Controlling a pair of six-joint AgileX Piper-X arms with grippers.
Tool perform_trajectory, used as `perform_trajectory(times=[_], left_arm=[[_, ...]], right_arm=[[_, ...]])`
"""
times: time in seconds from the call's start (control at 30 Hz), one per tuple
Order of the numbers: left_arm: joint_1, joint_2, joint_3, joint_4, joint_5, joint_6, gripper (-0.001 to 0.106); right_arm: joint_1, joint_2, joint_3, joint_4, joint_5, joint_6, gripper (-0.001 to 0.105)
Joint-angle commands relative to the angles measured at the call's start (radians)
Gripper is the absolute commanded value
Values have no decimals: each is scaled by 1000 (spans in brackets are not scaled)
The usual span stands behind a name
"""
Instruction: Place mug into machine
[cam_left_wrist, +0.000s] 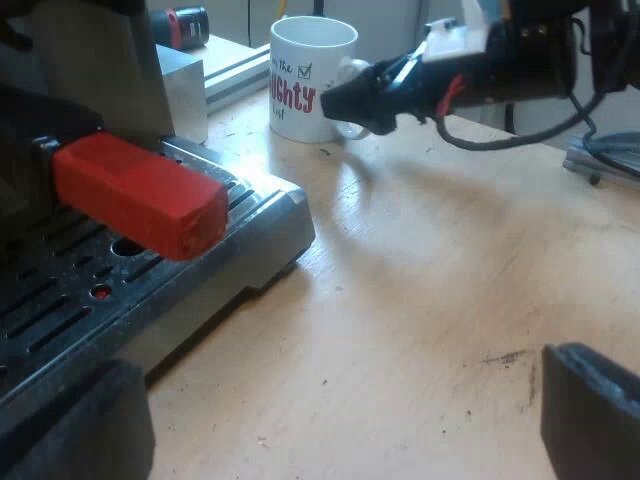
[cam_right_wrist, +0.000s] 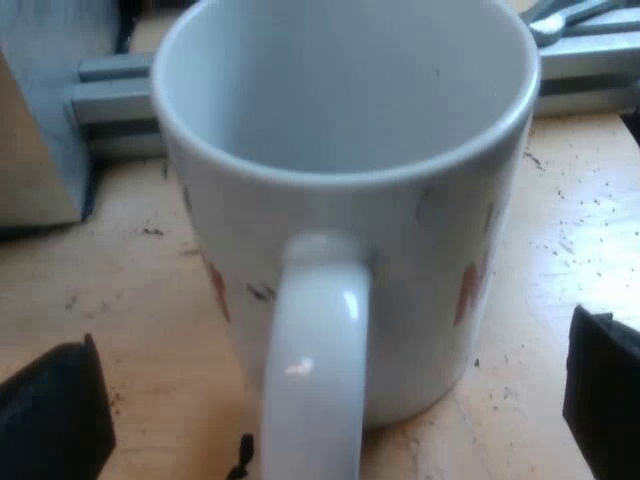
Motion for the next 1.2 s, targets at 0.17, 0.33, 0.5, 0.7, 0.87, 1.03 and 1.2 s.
perform_trajectory(times=[0.17, 0.33, 0.5, 0.7, 0.87, 1.03, 1.2], left_arm=[[-3, 3, -2, -25, 10, -15, 81], [-3, 3, -2, -25, 10, -15, 81], [-3, 3, -2, -25, 10, -15, 81], [-3, 3, -2, -25, 10, -15, 81], [-3, 3, -2, -25, 10, -15, 81], [-3, 3, -2, -25, 3, -15, 81], [-3, 4, -2, -25, -52, -15, 81]], right_arm=[[-1, 63, -59, -11, 43, -14, 93], [-1, 75, -70, 17, 45, -5, 84], [-1, 75, -70, 17, 51, -5, 73], [-1, 44, -70, 24, 54, -17, 0], [-1, -40, -70, 162, 54, -53, 0], [-1, -202, -70, 387, 51, -66, 0], [-1, -367, -70, 573, 18, -74, 0]])
